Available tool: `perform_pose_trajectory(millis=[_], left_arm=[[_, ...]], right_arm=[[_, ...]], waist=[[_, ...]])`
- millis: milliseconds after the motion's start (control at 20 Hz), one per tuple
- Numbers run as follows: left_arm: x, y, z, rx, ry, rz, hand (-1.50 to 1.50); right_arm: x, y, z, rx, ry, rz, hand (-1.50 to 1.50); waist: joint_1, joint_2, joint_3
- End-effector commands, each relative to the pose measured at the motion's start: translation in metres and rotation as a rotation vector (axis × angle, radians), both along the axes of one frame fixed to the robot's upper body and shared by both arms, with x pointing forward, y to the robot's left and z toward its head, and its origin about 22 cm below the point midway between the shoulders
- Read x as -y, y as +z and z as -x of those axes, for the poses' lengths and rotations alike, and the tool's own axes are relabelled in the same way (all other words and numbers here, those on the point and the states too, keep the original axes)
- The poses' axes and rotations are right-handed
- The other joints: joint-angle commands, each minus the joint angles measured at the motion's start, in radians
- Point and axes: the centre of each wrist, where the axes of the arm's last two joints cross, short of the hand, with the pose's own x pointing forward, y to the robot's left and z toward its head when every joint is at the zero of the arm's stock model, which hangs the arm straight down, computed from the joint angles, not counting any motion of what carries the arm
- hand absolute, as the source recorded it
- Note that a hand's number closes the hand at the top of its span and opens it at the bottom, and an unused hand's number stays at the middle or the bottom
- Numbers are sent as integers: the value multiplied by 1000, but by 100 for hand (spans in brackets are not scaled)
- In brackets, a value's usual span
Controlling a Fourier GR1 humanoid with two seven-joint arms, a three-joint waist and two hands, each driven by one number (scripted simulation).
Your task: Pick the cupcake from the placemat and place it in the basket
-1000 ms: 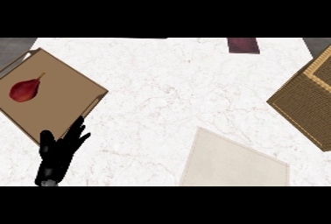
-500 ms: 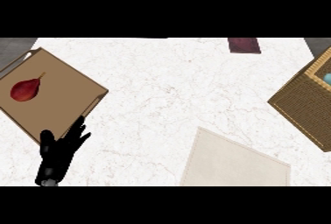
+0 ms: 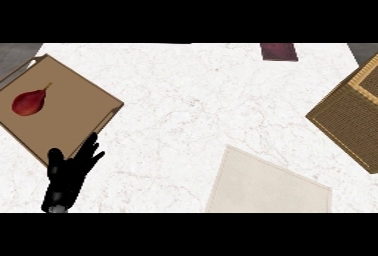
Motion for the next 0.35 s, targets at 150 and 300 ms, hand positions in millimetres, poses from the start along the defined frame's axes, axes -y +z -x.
perform_pose_trajectory(millis=[150,300], left_arm=[[5,-18,11,-87,-14,0,0],[3,-11,5,-87,1,7,0]], right_arm=[[29,19,23,15,-126,-124,-150],[48,39,49,-13,-135,-110,-150]], waist=[[16,19,-5],[8,18,-4]])
